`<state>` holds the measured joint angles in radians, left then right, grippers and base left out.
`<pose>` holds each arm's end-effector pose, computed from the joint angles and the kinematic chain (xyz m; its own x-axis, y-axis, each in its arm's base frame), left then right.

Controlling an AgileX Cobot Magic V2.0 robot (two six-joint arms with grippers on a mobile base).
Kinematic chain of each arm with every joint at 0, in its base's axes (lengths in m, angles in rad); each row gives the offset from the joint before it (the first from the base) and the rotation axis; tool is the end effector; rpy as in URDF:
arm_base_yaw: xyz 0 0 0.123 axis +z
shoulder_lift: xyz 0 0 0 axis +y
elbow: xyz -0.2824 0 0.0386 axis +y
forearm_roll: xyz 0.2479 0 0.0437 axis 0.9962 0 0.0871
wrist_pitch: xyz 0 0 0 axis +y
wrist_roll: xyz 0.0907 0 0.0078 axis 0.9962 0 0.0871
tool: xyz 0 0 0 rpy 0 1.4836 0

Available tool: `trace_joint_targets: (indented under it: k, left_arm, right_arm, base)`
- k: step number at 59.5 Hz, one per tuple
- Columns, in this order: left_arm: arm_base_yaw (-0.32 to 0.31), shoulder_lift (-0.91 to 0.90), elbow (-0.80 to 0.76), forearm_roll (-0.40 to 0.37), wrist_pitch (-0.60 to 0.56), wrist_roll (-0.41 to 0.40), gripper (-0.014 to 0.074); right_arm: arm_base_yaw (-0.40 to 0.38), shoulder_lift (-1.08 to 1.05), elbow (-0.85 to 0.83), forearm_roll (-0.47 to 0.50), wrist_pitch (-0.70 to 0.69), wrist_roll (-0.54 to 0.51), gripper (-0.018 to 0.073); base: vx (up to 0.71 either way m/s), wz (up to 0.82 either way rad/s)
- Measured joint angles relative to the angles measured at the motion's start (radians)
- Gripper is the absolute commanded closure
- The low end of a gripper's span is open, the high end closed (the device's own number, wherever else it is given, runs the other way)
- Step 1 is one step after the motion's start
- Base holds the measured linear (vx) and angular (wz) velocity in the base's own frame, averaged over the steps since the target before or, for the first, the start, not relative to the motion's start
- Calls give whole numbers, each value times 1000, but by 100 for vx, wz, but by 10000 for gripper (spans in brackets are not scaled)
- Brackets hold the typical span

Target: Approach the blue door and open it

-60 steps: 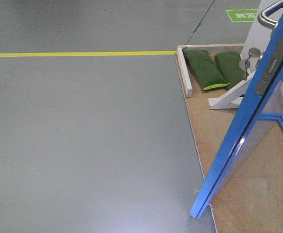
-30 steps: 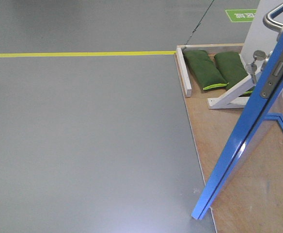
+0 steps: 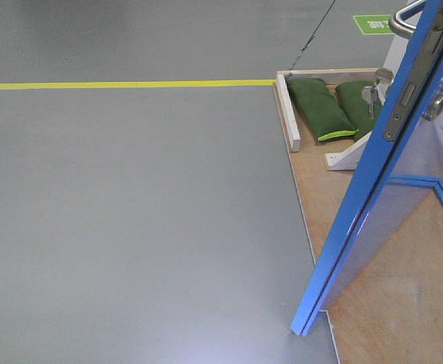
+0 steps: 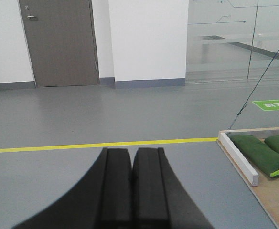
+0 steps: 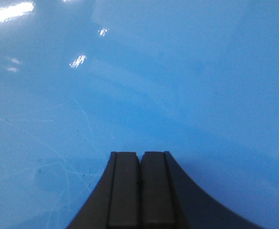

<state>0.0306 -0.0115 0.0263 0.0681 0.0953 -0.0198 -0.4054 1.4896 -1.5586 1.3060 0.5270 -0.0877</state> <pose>0.0567 0.0023 0.1962 -0.0244 0.0472 -0.9986 -0.0359 0.9982 0.0481 0.3294 -0.0931 0.4687 -0.0918 0.9187 -0.3840 -0.0430 0.3817 0.9233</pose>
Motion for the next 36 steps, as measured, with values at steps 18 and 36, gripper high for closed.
trace_joint_targets:
  k: [18, 36]
  left_arm:
    - [0, 0, 0, 0, 0, 0, 524]
    - [0, 0, 0, 0, 0, 0, 524]
  right_arm:
    - [0, 0, 0, -8, -1, 0, 561]
    - [0, 0, 0, -7, -1, 0, 561]
  base:
    - [0, 0]
    - [0, 0]
